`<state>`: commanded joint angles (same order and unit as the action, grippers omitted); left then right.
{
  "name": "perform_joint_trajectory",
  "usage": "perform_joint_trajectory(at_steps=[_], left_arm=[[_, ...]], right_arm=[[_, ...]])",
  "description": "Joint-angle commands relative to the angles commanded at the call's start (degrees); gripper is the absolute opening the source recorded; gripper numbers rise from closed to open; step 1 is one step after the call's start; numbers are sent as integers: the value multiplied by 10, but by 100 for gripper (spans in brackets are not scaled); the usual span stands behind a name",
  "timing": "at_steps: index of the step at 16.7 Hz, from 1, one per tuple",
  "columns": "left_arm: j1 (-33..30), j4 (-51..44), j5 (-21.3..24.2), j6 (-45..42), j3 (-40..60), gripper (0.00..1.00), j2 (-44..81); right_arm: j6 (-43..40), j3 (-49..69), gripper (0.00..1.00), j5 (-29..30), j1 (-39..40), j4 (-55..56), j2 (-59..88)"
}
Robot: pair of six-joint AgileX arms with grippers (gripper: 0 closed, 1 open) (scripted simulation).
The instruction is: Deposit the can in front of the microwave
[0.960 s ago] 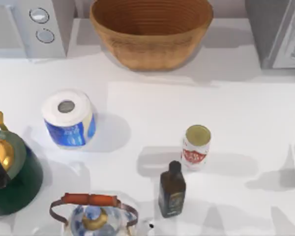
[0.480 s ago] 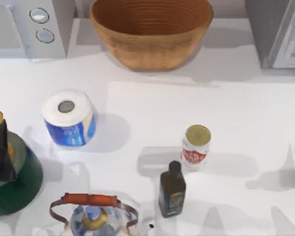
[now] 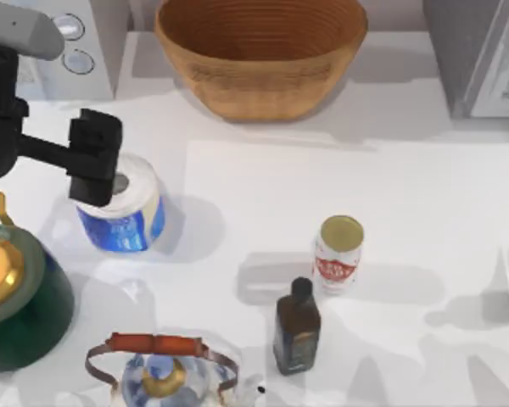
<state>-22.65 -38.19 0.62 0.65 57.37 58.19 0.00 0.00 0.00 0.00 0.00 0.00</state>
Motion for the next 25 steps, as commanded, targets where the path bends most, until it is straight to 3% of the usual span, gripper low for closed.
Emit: perform_joint_trajectory(at_steps=[8, 13, 17, 25], left_arm=[[-175, -305, 1, 13, 504, 100, 515], [-247, -438, -1, 21, 724, 100, 742], [-272, -488, -3, 25, 800, 100, 819], [-272, -466, -3, 23, 779, 100, 820]], right_arm=[[0, 0, 100, 0, 0, 0, 0], [0, 0, 100, 0, 0, 0, 0], [0, 0, 100, 0, 0, 0, 0], [0, 0, 100, 0, 0, 0, 0]])
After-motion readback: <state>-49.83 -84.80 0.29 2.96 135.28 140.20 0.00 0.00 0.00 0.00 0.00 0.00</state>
